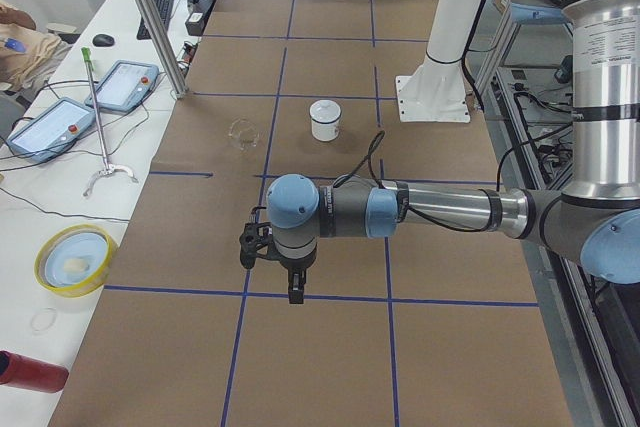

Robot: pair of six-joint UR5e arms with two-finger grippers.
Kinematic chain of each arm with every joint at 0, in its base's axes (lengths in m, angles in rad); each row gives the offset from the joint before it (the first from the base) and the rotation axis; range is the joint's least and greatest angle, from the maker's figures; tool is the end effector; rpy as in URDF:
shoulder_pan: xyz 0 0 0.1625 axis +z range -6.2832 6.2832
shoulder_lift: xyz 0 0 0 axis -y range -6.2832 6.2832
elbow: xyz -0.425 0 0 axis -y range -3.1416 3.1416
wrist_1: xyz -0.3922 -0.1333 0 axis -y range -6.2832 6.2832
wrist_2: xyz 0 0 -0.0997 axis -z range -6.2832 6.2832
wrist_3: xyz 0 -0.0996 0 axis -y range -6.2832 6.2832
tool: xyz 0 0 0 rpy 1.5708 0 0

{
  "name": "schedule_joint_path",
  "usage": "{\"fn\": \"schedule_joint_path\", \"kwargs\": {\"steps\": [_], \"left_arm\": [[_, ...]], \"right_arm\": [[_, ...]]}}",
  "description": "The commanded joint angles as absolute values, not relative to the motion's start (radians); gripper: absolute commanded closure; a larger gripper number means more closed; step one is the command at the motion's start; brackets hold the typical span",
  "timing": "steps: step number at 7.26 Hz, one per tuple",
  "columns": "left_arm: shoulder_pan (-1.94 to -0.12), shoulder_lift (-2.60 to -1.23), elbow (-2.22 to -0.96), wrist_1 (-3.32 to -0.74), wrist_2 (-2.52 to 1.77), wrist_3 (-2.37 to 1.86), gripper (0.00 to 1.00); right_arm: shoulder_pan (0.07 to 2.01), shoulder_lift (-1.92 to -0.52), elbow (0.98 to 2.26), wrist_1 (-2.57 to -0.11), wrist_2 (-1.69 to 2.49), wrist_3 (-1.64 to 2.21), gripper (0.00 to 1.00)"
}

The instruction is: Remove funnel from cup

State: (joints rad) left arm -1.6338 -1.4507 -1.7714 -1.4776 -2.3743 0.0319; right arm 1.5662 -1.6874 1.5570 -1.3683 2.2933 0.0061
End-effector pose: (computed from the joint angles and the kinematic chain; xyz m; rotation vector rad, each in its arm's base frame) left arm -0.0891 -0.4341 0.6233 0.0261 0.8032 -0.0345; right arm 0.0654 -0.4446 0.7030 0.0651 -0.7225 -0.0246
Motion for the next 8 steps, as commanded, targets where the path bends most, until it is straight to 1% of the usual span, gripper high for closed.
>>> {"fn": "schedule_joint_path", "kwargs": {"steps": [1, 8], "left_arm": [[-1.635, -1.453, -1.757, -1.477, -2.373, 0.034, 0.00], [-1.635, -1.460, -1.744, -1.476, -2.372, 0.031, 0.00]], "right_arm": [[1.566, -1.687, 1.557, -1.368, 2.293, 0.006, 0.00], [1.566, -1.687, 1.557, -1.368, 2.293, 0.006, 0.00]]}}
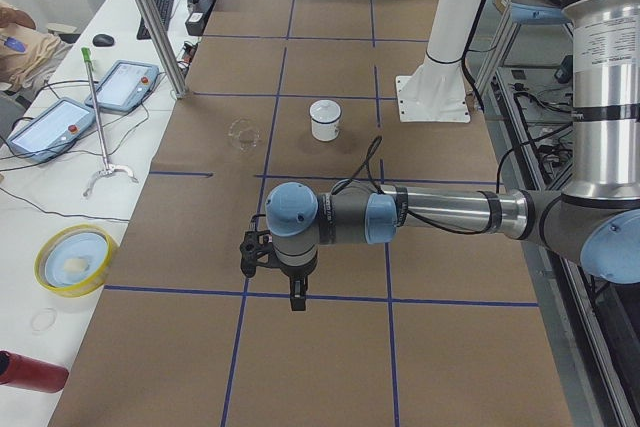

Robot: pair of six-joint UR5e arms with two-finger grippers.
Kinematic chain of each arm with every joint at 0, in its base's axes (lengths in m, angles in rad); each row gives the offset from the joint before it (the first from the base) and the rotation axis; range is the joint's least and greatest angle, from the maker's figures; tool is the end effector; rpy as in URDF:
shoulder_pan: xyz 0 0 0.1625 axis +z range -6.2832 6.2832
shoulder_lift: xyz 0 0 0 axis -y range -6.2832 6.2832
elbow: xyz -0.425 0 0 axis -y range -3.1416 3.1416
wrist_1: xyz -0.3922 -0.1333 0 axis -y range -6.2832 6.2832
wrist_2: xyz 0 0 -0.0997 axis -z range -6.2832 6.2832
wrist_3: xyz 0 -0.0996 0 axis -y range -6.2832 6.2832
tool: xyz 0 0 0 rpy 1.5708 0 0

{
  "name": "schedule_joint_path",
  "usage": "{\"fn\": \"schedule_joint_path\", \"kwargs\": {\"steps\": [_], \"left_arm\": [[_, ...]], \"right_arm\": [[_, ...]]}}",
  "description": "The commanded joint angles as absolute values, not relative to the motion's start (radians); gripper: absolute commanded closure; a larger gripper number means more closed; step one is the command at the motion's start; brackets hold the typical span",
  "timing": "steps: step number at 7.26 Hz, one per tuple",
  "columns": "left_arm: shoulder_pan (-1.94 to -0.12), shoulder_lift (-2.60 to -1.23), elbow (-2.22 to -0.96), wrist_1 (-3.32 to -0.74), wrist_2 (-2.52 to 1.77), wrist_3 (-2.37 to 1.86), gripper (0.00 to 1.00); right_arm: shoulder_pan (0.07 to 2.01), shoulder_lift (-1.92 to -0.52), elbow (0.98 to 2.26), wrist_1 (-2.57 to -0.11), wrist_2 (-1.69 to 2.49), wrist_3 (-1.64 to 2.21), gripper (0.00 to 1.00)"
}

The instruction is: Remove funnel from cup

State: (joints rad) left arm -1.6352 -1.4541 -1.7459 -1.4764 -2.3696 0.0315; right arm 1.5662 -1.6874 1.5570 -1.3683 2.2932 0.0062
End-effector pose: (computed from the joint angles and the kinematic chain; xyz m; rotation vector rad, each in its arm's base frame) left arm -0.0901 -0.4343 0.6347 0.0043 0.7995 -0.0455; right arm 0.0654 -0.4446 0.7030 0.0650 -0.7224 -0.0245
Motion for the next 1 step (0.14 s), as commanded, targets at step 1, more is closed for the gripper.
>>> {"fn": "schedule_joint_path", "kwargs": {"steps": [1], "left_arm": [[-1.635, -1.462, -1.746, -1.474, -2.372, 0.031, 0.00]], "right_arm": [[1.566, -1.687, 1.557, -1.368, 2.292, 0.006, 0.00]]}}
